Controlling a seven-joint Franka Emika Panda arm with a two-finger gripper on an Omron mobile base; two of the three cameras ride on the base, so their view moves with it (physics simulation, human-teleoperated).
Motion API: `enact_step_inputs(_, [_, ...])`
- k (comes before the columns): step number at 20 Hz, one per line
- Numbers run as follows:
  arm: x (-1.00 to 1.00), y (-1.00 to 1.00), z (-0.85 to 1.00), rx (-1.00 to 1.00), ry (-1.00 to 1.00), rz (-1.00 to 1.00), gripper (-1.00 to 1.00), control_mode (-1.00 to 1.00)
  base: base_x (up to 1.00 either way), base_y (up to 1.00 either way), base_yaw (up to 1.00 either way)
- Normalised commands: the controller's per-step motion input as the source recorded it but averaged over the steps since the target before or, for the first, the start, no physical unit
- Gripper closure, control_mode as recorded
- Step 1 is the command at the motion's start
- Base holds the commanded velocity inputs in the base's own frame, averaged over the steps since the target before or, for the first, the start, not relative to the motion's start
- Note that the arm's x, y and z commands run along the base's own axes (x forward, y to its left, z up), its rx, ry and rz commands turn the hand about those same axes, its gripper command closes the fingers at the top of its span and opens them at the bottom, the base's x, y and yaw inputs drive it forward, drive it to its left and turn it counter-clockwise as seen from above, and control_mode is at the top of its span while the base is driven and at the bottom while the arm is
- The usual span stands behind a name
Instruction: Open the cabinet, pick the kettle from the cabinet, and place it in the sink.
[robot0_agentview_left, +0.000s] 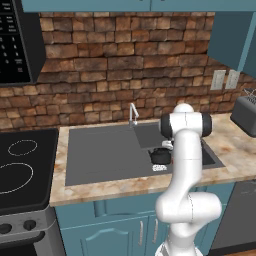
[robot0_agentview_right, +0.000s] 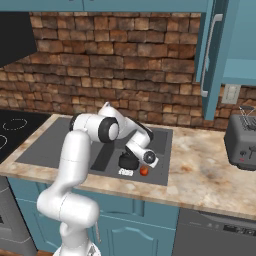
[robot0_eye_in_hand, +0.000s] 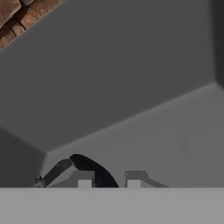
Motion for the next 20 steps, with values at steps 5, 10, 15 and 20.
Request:
enact_step_inputs(5, [0.00,0.10,-0.06,0.00,-0.04,0.00,1.00,-1.00,0.00,0.00,0.00])
enact_step_inputs(10, [0.00,0.20,0.00,0.00,-0.09,0.00,1.00,-1.00,0.00,0.00,0.00])
enact_step_inputs(15, [0.00,0.21,-0.03,0.00,-0.07,0.00,1.00,-1.00,0.00,0.00,0.00])
enact_step_inputs(20, [0.00,0.06,-0.10,0.00,0.00,0.00,1.00,-1.00,0.00,0.00,0.00])
